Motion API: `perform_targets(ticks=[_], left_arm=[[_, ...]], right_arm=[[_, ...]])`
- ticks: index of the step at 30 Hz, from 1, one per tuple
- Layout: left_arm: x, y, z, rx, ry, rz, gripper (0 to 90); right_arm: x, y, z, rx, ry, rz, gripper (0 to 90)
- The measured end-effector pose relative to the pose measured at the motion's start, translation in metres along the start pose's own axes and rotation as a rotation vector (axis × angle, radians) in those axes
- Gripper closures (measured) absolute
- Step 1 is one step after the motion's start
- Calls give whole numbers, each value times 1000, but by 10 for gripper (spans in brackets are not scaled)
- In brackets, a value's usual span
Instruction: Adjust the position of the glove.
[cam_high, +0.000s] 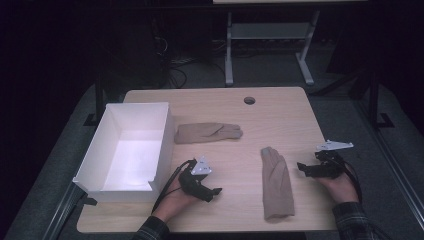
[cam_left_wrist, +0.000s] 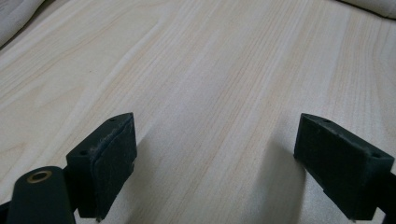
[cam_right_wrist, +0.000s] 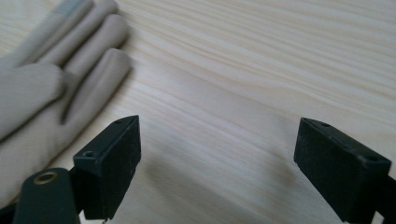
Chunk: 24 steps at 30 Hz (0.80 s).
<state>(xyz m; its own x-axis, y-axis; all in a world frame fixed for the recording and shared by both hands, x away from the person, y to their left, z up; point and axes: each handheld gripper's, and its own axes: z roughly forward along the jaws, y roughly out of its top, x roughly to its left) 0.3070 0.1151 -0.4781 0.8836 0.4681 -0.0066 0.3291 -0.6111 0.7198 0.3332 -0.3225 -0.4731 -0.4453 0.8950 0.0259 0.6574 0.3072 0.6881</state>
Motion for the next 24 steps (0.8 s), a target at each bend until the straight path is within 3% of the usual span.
perform_targets(ticks=[5, 11, 13, 17, 24], left_arm=[[0, 0, 0, -1, 1, -1, 124], [0, 2, 1, 4, 7, -5, 124], [0, 4, 2, 9, 14, -19, 130], [1, 9, 3, 42, 18, -4, 136], [7, 15, 6, 49, 30, -32, 147]], right_arm=[[-3, -1, 6, 9, -21, 18, 132], [-2, -4, 8, -34, -21, 23, 131], [-2, -5, 9, -45, -19, 24, 130], [-2, -6, 9, -44, -20, 27, 130], [-1, -5, 9, -44, -21, 27, 126]])
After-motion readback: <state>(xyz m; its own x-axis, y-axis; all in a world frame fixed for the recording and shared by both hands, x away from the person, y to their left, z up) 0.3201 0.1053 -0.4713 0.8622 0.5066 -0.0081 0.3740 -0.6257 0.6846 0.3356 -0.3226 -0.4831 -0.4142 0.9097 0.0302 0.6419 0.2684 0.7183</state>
